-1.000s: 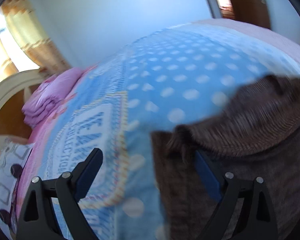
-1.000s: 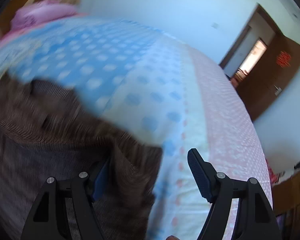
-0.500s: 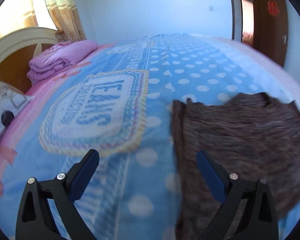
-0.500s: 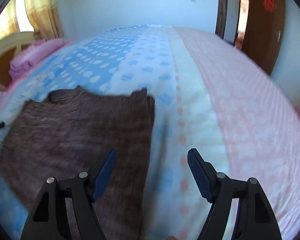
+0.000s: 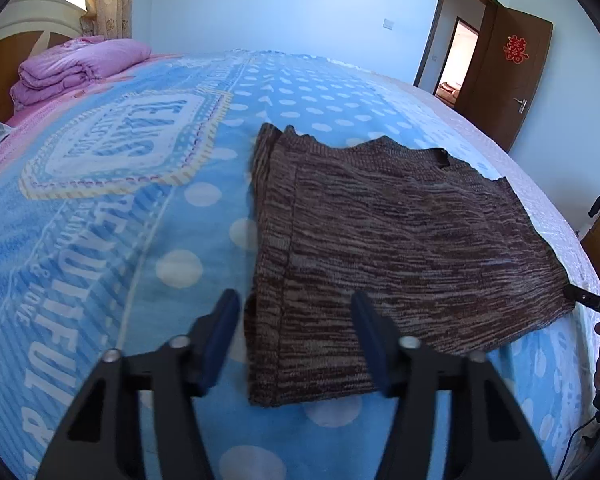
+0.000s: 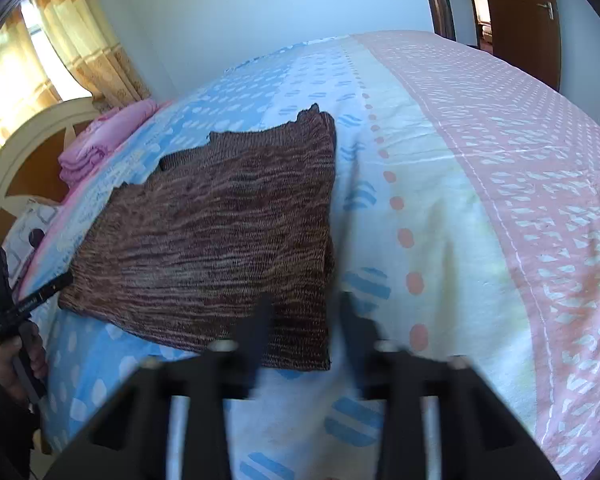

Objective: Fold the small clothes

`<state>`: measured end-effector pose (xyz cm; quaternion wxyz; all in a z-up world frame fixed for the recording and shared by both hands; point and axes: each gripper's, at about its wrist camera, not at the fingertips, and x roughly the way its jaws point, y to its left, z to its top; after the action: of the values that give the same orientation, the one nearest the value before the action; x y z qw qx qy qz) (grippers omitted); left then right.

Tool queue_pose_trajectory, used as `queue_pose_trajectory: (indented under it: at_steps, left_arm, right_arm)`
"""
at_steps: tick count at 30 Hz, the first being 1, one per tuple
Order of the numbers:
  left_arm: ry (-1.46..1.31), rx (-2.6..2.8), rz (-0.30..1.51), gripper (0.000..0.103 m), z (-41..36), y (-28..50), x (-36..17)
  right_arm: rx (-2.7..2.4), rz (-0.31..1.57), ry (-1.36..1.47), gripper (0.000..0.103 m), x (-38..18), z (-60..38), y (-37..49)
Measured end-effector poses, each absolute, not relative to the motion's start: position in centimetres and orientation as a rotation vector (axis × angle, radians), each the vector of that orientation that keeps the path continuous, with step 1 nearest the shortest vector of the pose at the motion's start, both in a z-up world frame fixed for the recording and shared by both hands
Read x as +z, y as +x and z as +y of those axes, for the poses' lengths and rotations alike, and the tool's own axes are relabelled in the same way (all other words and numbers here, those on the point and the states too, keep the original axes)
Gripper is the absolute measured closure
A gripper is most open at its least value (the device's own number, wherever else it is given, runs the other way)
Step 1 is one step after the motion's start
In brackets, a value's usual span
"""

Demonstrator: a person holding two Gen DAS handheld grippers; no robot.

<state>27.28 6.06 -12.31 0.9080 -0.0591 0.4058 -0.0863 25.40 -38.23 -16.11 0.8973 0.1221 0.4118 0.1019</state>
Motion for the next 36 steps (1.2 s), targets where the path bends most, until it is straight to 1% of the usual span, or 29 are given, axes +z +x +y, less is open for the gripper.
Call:
queue_pose_trajectory:
  at_steps: [1,2,5,7,13,18,24,26,27,29,30,31,33,35,36]
  left_arm:
    - [-0.129,-0.182,0.844,0.075,6.2,27.1,-12.4]
    - [-0.146,-0.193,0.853,0.097,6.4,27.0,-12.7]
    - [-0.201,-0.241,0.84,0.099,7.1,26.4,-12.7]
    - [-0.197,-0.246,0.814,0.099,7.3,25.7,-12.5]
    - [-0.244,-0.261,0.81,0.099,8.4,24.8,-12.6]
    - [-0.274,-0.263,0.825,0.1,8.9,25.1,-13.1]
    - [-0.22,-0.247,0.834,0.099,8.4,24.4,-13.4]
    - [-0.209,-0.243,0.822,0.098,8.3,24.0,-13.3]
    - [-0.208,-0.236,0.82,0.096,8.3,24.0,-13.3]
    - [-0.214,-0.236,0.821,0.096,8.4,24.1,-13.4]
    - [-0.215,-0.234,0.82,0.095,8.5,24.1,-13.3]
    - [-0.214,-0.224,0.816,0.094,8.6,24.1,-13.2]
    - [-0.21,-0.21,0.811,0.091,8.7,23.9,-13.2]
    - [-0.209,-0.181,0.809,0.074,8.9,23.7,-13.2]
    - [-0.217,-0.181,0.81,0.074,9.1,23.6,-13.3]
  right_arm:
    - [0.215,0.859,0.26,0.093,-16.3,-38.3,25.5]
    - [0.218,0.862,0.272,0.093,-16.5,-38.4,25.4]
    - [0.228,0.854,0.283,0.096,-16.7,-38.5,25.0]
    - [0.235,0.848,0.266,0.096,-16.6,-38.2,24.6]
    - [0.253,0.814,0.284,0.097,-16.0,-38.5,23.3]
    - [0.233,0.845,0.296,0.097,-17.0,-39.0,24.5]
    - [0.177,0.832,0.292,0.097,-16.7,-39.0,24.3]
    - [0.109,0.8,0.267,0.085,-15.7,-38.8,23.9]
    - [0.08,0.771,0.25,0.081,-15.0,-38.6,23.7]
    - [0.079,0.716,0.214,0.064,-13.4,-37.4,23.4]
    - [0.098,0.702,0.196,0.06,-12.9,-36.7,23.4]
    - [0.128,0.693,0.174,0.057,-12.5,-35.7,23.5]
    - [0.201,0.696,0.14,0.057,-12.3,-33.7,24.0]
    - [0.249,0.718,0.134,0.057,-13.1,-32.4,24.8]
    - [0.253,0.736,0.136,0.057,-13.8,-32.0,25.2]
